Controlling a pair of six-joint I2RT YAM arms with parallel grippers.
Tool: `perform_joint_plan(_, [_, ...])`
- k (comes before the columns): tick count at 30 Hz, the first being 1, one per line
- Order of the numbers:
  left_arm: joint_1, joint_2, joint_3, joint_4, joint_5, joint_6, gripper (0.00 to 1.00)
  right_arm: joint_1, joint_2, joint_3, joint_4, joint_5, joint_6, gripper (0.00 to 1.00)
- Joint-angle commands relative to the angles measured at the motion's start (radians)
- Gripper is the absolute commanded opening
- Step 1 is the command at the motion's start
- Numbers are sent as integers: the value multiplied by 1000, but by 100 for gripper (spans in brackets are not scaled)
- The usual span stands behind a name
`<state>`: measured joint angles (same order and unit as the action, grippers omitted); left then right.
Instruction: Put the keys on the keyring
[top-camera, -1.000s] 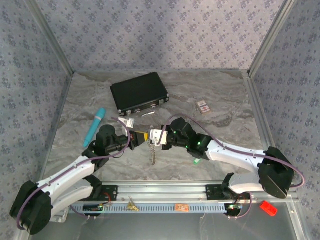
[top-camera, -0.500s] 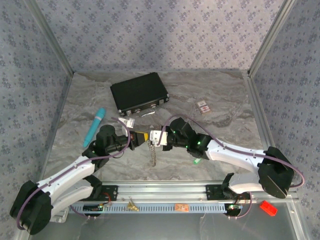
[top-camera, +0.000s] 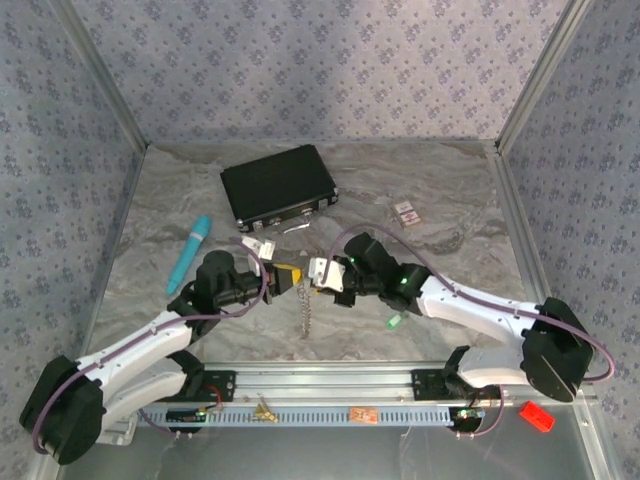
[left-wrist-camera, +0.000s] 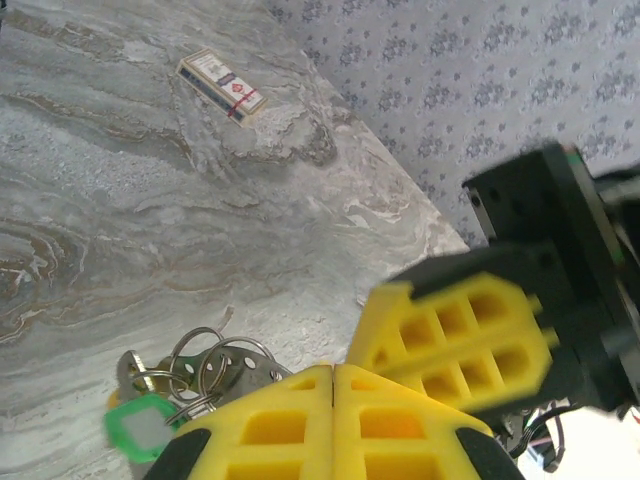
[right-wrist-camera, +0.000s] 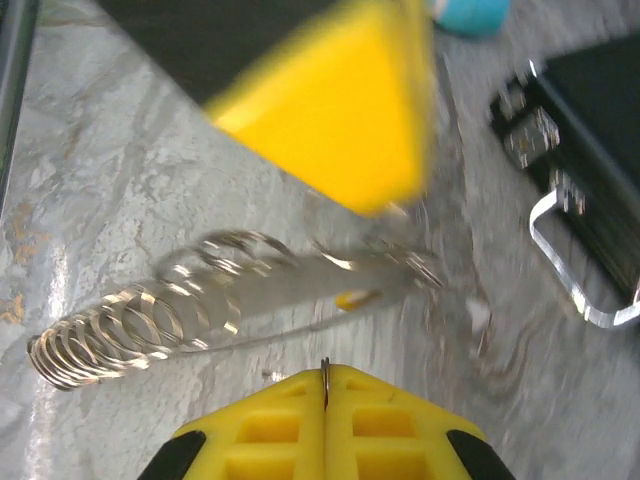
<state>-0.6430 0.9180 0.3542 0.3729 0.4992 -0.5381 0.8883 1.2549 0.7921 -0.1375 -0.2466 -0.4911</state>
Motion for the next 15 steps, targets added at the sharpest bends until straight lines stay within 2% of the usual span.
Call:
perform_joint_plan(1, [-7, -20, 4, 32, -10, 139, 0, -33, -7, 39, -195, 4, 289, 0])
perform_joint_plan(7, [-12, -61, -31, 79, 9, 274, 0, -49, 49, -57, -193, -78, 554, 0])
perform_joint_plan(15, [-12, -71, -47, 126, 51, 393, 0, -96, 200, -73, -117, -110, 623, 0])
